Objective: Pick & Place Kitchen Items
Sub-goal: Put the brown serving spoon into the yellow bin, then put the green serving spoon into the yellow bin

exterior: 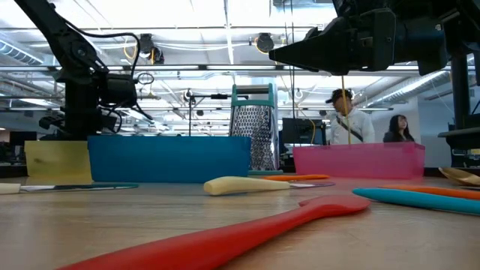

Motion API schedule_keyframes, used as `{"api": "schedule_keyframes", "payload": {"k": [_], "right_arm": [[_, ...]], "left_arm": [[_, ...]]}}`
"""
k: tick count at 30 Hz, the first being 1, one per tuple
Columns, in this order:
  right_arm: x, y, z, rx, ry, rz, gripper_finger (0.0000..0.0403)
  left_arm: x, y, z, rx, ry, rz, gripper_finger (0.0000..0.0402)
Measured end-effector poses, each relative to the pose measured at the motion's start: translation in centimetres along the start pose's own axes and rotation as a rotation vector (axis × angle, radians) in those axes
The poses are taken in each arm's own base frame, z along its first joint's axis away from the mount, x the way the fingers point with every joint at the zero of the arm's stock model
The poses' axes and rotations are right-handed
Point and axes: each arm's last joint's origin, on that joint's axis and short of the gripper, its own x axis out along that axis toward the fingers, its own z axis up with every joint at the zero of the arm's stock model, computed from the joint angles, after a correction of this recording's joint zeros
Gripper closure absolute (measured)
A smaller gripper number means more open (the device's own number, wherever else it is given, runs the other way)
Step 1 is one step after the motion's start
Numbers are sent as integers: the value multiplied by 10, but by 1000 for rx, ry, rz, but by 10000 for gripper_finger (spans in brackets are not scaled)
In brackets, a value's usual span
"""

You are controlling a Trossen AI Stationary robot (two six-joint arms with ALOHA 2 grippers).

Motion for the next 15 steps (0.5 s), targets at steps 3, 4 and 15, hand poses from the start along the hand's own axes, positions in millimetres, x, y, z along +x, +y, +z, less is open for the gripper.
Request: {"api": "schedule_keyframes", "payload": {"k": [3, 4, 15], "right_arm": [[0, 0, 0, 0, 0, 0, 267], [0, 0, 0, 0, 0, 0, 268], [0, 0, 0, -9, 0, 0, 268]], "left_arm": [[0, 0, 0, -1, 1, -2, 315], [0, 0, 0, -1, 3, -6, 312], [-2, -3, -2, 17, 7, -22, 294]]}}
